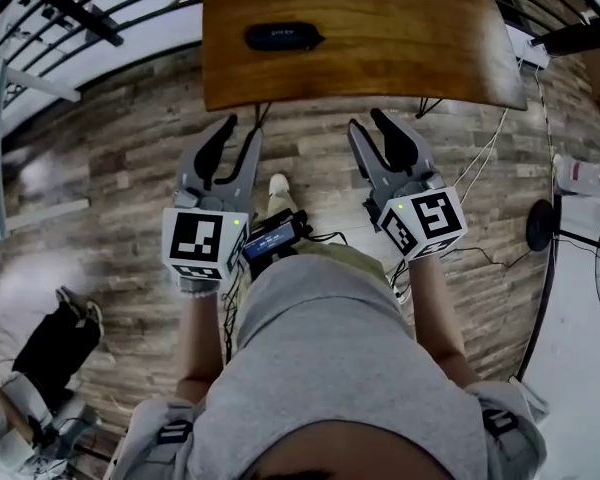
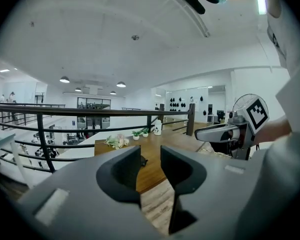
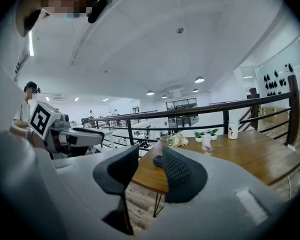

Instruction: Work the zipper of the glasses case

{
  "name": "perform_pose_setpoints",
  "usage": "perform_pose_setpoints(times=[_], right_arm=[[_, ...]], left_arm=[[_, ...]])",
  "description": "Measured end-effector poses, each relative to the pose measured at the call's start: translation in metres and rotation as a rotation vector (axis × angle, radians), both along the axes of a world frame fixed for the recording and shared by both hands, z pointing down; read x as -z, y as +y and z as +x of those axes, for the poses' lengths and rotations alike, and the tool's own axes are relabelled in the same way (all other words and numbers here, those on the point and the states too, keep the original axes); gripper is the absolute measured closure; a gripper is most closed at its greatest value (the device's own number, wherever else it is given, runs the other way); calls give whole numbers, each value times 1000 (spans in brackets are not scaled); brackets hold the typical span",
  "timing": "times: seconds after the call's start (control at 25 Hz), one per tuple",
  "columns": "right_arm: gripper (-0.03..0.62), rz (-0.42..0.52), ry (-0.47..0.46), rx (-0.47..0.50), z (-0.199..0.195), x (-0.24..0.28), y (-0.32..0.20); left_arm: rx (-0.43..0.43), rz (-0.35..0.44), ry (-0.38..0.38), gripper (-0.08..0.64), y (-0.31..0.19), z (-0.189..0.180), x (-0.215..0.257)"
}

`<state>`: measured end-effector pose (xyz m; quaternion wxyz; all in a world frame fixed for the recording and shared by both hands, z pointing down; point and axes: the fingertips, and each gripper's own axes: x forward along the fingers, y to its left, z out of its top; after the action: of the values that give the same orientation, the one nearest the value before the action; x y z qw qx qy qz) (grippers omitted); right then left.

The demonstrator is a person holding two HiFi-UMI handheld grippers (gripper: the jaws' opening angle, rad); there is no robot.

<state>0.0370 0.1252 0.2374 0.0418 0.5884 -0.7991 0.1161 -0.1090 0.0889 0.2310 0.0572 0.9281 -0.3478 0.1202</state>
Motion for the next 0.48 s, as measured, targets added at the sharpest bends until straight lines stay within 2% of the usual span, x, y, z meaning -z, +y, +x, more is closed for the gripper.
perform_pose_setpoints(times=[0.16, 0.32, 0.48], right_arm=[[448, -6, -4, -6, -7, 0, -41], [448, -15, 14, -15, -11, -3, -69], [448, -26, 15, -38, -10, -9, -86]], left_arm=[[-27, 10, 24, 437, -40, -2, 4], [-47, -7, -11, 437, -66, -5, -4], [-69, 33, -15, 420, -86, -6, -4]])
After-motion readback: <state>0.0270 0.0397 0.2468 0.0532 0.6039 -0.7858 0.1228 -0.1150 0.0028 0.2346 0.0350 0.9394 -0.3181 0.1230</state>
